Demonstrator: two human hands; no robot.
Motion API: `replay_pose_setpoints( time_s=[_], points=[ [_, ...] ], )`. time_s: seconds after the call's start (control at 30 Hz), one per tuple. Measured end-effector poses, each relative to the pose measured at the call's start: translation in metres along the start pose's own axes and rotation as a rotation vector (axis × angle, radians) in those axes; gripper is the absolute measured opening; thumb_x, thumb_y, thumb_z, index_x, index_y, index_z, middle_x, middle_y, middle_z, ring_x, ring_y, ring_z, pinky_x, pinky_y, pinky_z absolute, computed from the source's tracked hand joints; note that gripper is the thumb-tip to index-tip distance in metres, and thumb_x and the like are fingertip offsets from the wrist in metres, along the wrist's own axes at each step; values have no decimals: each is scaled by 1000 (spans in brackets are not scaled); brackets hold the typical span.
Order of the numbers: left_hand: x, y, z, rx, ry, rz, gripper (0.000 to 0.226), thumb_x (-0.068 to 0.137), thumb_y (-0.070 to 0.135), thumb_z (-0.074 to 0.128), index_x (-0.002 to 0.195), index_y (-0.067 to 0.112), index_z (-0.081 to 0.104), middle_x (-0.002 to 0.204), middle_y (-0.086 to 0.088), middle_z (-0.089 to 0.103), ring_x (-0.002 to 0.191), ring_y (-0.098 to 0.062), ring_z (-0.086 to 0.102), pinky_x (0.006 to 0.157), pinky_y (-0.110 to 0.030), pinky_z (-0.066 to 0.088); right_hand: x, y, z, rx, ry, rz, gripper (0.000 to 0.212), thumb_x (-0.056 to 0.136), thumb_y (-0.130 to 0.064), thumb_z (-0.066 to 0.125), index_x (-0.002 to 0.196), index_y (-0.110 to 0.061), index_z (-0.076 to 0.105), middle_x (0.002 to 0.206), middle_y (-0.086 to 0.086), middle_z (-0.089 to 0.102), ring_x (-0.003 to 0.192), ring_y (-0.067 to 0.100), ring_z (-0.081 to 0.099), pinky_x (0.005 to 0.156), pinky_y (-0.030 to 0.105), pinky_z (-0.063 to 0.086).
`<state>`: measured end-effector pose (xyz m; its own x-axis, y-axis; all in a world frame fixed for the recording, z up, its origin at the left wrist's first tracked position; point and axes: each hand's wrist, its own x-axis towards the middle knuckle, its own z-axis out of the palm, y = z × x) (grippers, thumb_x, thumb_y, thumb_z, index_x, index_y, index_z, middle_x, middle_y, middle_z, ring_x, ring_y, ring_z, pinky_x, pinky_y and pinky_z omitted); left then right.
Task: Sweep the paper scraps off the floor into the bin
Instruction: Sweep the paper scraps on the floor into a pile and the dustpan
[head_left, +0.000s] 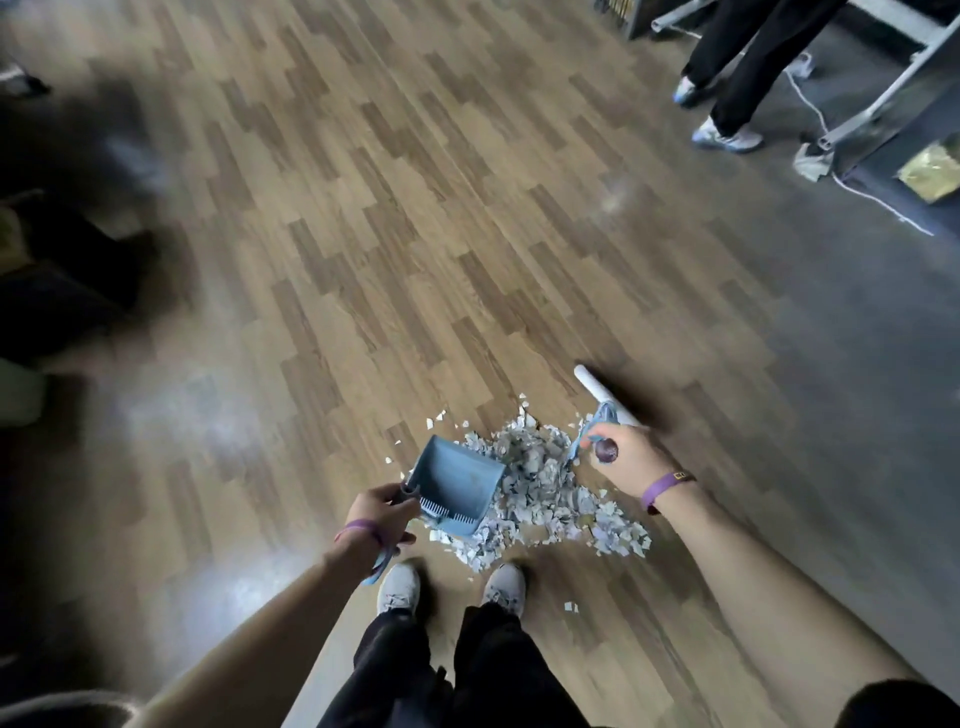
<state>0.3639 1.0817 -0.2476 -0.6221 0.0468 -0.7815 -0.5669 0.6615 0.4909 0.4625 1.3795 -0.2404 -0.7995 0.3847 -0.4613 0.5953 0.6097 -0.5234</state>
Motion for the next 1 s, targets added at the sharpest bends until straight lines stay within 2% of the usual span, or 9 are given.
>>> replay_pose_setpoints(
  time_s=[0.1, 0.2, 0.4, 0.5, 0.6, 0.67, 0.77, 0.93, 1.0],
  points=[
    [10, -6, -6, 88, 0, 33, 18, 84, 9, 59, 99, 16, 68, 81, -5, 62, 52, -23, 57, 36, -16, 40, -4, -1, 21, 51, 13, 19, 15, 78, -8, 63, 80, -23, 67, 68, -4, 60, 68, 21, 56, 69, 28, 48],
    [19, -8, -14, 196, 15, 82, 15, 81, 8, 57, 87, 15, 68, 67, -4, 57, 48, -23, 58, 42, -19, 48, -6, -3, 41, 61, 13, 1, 15, 78, -9, 62, 76, -23, 65, 61, -7, 51, 63, 18, 50, 67, 29, 48],
    [40, -26, -52, 334, 71, 120, 9, 73, 16, 61, 68, 23, 65, 56, -6, 62, 40, -22, 55, 53, -29, 52, -37, -20, 96, -32, -155, -27, 14, 79, -5, 52, 82, -13, 64, 99, 9, 61, 81, 27, 63, 68, 28, 50],
    [56, -40, -79, 363, 73, 151, 8, 72, 19, 63, 66, 22, 65, 61, -9, 66, 47, -27, 60, 56, -35, 57, -58, -31, 121, 27, -158, -4, 28, 76, -2, 52, 74, -28, 60, 118, 14, 61, 107, 25, 63, 75, 25, 48],
    [68, -51, -105, 394, 35, 203, 12, 75, 23, 64, 65, 17, 65, 49, -5, 57, 45, -26, 58, 53, -35, 55, -80, -51, 147, 46, -137, 19, 38, 73, -5, 50, 67, -42, 51, 128, 14, 59, 107, 20, 66, 74, 20, 49],
    [75, -57, -121, 402, 11, 226, 16, 76, 25, 64, 64, 15, 64, 48, -3, 54, 44, -25, 55, 53, -33, 54, -93, -69, 167, 23, -139, 12, 37, 71, -6, 48, 70, -43, 51, 121, 11, 63, 110, 18, 65, 76, 28, 52],
    [81, -69, -143, 466, -22, 240, 18, 77, 29, 63, 68, 13, 66, 52, -5, 56, 50, -28, 60, 57, -34, 55, -109, -100, 193, -8, -177, -35, 32, 70, -4, 49, 70, -36, 53, 94, 0, 63, 114, 15, 60, 72, 24, 49],
    [83, -88, -170, 532, -46, 249, 19, 75, 32, 61, 68, 15, 65, 53, -5, 58, 63, -34, 67, 63, -37, 57, -135, -129, 220, -1, -266, -79, 24, 74, -5, 48, 75, -28, 54, 106, 9, 67, 136, 8, 39, 82, 31, 51],
    [82, -95, -177, 551, -51, 248, 21, 76, 31, 60, 64, 13, 63, 53, -6, 56, 63, -35, 66, 60, -36, 56, -141, -135, 219, 30, -244, -94, 24, 75, -3, 50, 79, -25, 58, 99, 1, 67, 129, 8, 48, 82, 30, 51]
  ],
)
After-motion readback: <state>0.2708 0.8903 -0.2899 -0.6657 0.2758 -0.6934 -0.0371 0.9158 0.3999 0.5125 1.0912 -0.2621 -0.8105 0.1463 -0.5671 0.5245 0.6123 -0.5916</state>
